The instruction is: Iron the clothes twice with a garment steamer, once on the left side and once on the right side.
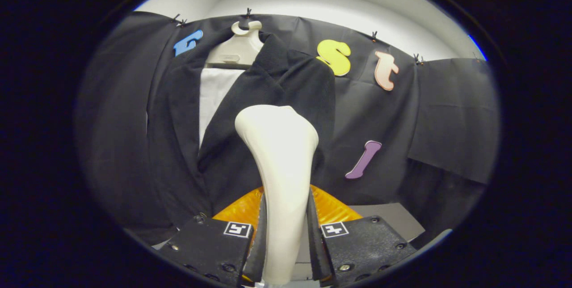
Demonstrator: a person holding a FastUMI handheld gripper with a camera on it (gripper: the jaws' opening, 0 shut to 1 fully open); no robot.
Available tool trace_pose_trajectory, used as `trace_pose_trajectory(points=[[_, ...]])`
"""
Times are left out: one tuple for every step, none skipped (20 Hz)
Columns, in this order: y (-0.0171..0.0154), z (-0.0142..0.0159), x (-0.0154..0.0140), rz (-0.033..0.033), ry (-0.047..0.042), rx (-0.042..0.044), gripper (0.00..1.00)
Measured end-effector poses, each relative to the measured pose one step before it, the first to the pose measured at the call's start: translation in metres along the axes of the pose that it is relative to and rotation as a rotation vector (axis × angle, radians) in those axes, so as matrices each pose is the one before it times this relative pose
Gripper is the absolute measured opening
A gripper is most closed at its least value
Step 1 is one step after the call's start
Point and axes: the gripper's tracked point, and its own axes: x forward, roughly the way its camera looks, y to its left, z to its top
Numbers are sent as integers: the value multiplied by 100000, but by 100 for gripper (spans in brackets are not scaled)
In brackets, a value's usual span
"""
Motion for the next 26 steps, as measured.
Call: trace_pose_trajectory(points=[[77,-720,2,92,1019,-283,43],[-17,-839,-86,-3,1221,-302,43],[48,-736,65,79,957,-122,43],[90,-787,81,98,1076,-365,43],[102,-661,135,89,1088,-433,43],[119,-910,126,135,1338,-320,43],[99,-716,95,-61,1200,-259,43],[97,-772,221,225,1165,-326,43],[157,-622,134,60,1007,-320,43],[118,-697,97,228,1104,-482,43],[156,-665,64,360,1175,82,43],[-30,-831,37,256,1260,123,43],[147,-560,43,234,1020,-102,43],[-47,-650,81,-80,902,-306,43],[33,-670,31,-199,874,-147,43],[102,-444,151,187,1054,-264,43],[60,-495,219,231,1143,175,43],[49,-520,98,194,996,117,43],[-25,-717,-20,-93,950,-41,43],[2,-507,-9,-251,743,-112,43],[-23,-474,52,-232,711,-286,43],[103,-496,96,-329,578,-168,43],[37,-451,42,-348,471,-269,43],[149,-553,37,-87,525,-337,43],[79,-411,177,-182,662,-160,43],[171,-657,43,-57,738,104,43]])
